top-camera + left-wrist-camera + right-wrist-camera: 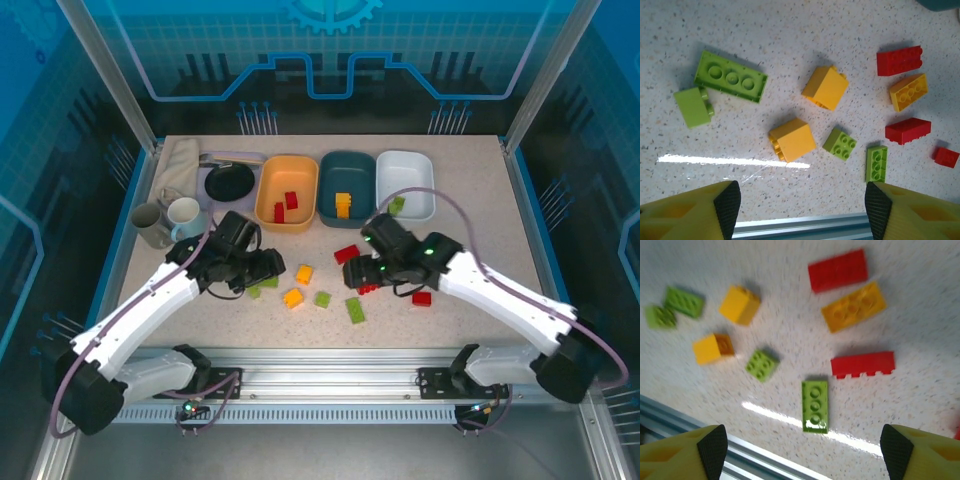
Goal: Sort the legos into containers by color
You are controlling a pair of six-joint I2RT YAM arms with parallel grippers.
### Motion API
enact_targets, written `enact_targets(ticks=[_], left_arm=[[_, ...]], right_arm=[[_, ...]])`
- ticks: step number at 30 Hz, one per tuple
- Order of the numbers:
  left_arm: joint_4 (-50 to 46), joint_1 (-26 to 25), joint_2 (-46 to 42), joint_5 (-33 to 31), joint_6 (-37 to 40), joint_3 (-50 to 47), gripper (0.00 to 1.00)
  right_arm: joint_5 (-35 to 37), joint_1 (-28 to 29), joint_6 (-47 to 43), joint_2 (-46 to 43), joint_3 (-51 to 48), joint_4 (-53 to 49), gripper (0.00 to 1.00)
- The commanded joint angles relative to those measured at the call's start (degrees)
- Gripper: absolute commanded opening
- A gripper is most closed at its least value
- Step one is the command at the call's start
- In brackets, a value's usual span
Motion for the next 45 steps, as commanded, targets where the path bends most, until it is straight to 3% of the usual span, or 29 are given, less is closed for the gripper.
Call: enact_targets(ticks=[1, 9, 15, 21, 33, 40, 45], left_arm=[[0.6, -0.5, -3.6, 2.1, -1.4, -2.3, 0.71], [-1.7, -0.5, -11.6, 2.8, -2.5, -5.8, 0.72], [-2.3, -0.6, -15.5, 3.3, -4.3, -7.5, 0.72], [-2.8, -0.5, -17.0, 3.0, -4.8, -7.5, 0.72], [-1.2, -0.5, -17.4, 2.9, -5.5, -7.9, 0.72], [2.7, -0.6, -15.8, 5.5, -3.6, -5.6, 0.72], [9.0, -0.7, -7.8, 8.8, -1.4, 2.2, 0.74]], right_arm=[[-1.8, 5.0, -2.4, 7.2, -1.2, -2.6, 0.83], [-3.4, 6.3, -0.6, 18.6, -3.8, 0.6, 0.84], [-5.5, 5.9, -0.7, 23.3, -3.6, 4.7, 0.75], [-2.8, 4.8, -0.9, 27.0, -1.9, 2.4, 0.65], [0.0, 4.4, -3.2, 29.3, -0.8, 2.5, 0.37], [1.9, 3.8, -3.8, 22.5, 5.1, -3.0, 0.33], [2.0, -4.0, -6.2, 18.0, 13.1, -8.2, 0.33]])
